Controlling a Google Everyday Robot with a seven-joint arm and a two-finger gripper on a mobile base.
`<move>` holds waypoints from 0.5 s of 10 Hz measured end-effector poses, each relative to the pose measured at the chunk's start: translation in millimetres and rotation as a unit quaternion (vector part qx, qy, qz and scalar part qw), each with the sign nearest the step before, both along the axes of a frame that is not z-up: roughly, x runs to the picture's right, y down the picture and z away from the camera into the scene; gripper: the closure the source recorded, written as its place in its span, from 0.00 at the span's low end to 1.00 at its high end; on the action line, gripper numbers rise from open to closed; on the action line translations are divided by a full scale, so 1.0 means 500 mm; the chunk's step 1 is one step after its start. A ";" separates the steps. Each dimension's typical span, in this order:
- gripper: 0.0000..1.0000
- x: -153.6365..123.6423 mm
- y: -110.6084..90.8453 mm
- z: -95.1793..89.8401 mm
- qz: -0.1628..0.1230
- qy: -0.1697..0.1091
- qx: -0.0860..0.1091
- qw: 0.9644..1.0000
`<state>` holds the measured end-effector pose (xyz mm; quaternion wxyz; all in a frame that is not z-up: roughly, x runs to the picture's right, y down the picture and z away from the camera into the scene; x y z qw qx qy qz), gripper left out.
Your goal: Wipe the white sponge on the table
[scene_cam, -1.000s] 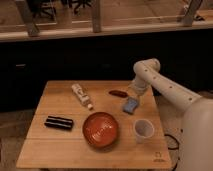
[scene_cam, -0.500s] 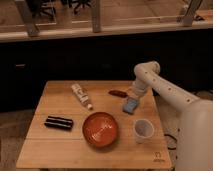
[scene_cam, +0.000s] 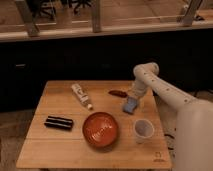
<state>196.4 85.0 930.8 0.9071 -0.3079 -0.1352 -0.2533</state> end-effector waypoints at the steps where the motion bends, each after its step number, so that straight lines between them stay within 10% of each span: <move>1: 0.20 -0.002 0.001 0.002 -0.003 -0.002 -0.001 1.000; 5: 0.20 -0.007 0.006 0.012 -0.011 -0.005 -0.005 1.000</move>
